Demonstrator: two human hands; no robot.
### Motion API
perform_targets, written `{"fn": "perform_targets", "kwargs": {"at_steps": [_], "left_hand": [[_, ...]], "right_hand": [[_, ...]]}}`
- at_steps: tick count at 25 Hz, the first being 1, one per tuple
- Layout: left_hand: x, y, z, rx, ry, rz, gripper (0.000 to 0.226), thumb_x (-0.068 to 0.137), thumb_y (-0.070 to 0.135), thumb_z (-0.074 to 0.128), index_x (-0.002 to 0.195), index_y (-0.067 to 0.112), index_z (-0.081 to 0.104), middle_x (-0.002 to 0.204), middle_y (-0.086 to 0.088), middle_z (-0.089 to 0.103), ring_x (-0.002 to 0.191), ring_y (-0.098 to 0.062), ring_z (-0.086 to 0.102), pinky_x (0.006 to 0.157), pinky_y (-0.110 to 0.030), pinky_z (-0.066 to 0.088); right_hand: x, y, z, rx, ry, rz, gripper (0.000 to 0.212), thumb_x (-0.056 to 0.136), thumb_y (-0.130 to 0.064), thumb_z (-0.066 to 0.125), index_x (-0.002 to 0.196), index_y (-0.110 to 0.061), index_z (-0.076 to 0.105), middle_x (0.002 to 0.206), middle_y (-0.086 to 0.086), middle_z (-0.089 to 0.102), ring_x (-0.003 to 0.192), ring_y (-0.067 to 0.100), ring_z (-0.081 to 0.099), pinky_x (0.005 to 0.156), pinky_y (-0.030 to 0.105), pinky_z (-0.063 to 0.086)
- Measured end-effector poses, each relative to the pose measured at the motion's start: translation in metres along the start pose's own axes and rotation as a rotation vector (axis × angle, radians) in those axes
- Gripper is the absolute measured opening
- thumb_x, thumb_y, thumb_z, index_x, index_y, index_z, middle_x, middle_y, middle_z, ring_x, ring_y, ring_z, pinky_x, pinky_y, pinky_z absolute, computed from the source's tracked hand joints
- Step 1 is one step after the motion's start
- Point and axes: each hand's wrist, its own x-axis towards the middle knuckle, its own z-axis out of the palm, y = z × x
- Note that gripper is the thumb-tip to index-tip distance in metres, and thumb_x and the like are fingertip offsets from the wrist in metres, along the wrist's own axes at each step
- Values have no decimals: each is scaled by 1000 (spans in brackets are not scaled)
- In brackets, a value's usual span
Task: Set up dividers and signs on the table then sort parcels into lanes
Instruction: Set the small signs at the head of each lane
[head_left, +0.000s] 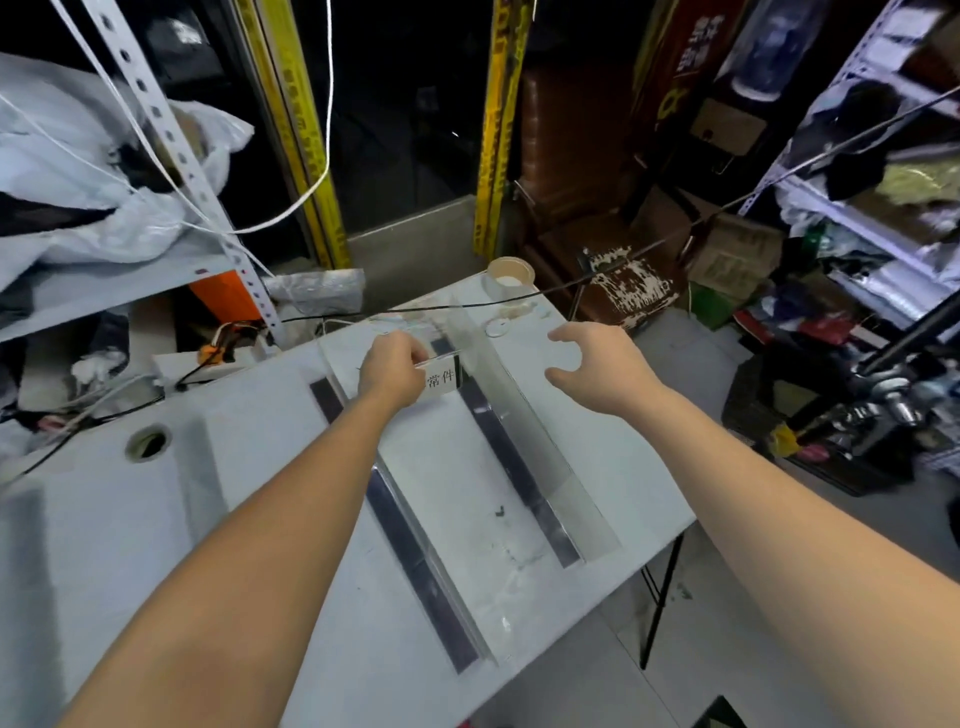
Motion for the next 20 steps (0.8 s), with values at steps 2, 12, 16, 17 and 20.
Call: {"fn": "perform_targets", "kwargs": {"at_steps": [2, 12, 16, 17, 20], "left_hand": [[13, -5, 8, 17, -3, -33, 24, 79, -3, 65, 88, 15, 79, 99, -13, 75, 89, -29, 68, 68, -33, 54], [47, -32, 39, 32, -19, -168, 22, 83, -6, 70, 100, 6, 77, 112, -17, 72, 100, -32, 68, 79, -35, 58], [37, -38, 41, 97, -45, -165, 27, 87, -2, 66, 111, 8, 73, 119, -19, 69, 104, -34, 67, 76, -33, 56], [33, -37, 38, 103, -34, -166, 32, 89, 0, 66, 119, 9, 71, 124, -18, 68, 108, -34, 66, 82, -36, 57], [14, -28, 19, 122, 12, -164, 48, 93, 11, 68, 141, 12, 58, 139, -13, 60, 124, -32, 58, 97, -40, 51]], "right_hand": [[12, -2, 7, 9, -23, -7, 51, 92, -33, 70, 140, -21, 58, 146, -1, 57, 138, 22, 49, 111, 40, 43], [47, 13, 28, 44, -119, -68, 47, 93, -30, 70, 137, -21, 60, 143, 0, 60, 133, 22, 53, 108, 37, 45], [50, 15, 32, 39, -155, -112, 47, 93, -30, 69, 138, -21, 59, 144, 0, 59, 133, 22, 54, 108, 38, 46], [50, 14, 33, 33, -160, -127, 47, 93, -29, 69, 138, -21, 59, 144, 0, 59, 133, 22, 53, 108, 38, 46], [50, 6, 32, 20, -173, -177, 48, 93, -27, 69, 139, -22, 58, 146, 0, 57, 134, 23, 52, 107, 38, 46]]}}
